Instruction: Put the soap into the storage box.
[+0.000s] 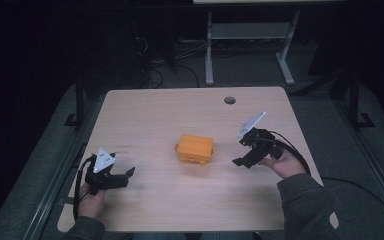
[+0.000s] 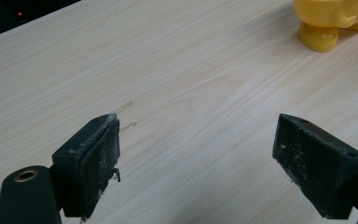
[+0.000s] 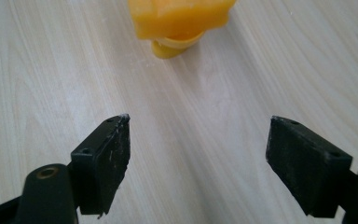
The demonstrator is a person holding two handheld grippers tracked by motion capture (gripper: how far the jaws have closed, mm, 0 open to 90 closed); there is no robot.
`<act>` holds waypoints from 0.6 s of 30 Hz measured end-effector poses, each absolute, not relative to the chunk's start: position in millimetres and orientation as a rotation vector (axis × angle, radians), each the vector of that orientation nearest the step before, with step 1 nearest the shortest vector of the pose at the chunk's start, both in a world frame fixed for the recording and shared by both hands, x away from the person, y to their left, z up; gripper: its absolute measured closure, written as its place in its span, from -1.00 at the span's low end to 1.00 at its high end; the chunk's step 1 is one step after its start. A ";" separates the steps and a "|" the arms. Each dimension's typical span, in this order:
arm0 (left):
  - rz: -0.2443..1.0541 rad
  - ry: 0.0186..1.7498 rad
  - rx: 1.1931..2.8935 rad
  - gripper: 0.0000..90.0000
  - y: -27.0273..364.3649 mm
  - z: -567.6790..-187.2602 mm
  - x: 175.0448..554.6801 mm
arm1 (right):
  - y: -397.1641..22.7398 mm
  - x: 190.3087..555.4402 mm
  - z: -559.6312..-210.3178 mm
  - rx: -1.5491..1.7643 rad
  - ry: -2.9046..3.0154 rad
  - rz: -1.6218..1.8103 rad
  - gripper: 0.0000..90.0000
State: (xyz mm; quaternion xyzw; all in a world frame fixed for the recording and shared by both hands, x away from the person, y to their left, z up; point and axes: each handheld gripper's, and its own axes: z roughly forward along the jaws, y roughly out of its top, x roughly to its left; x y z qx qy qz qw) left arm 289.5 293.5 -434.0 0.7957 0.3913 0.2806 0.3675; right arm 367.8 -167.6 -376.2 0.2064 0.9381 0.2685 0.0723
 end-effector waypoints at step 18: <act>0.721 1.001 2.046 -0.69 293.0 -434.9 289.6 | -187.7 356.1 -392.1 0.688 2.809 0.821 -0.53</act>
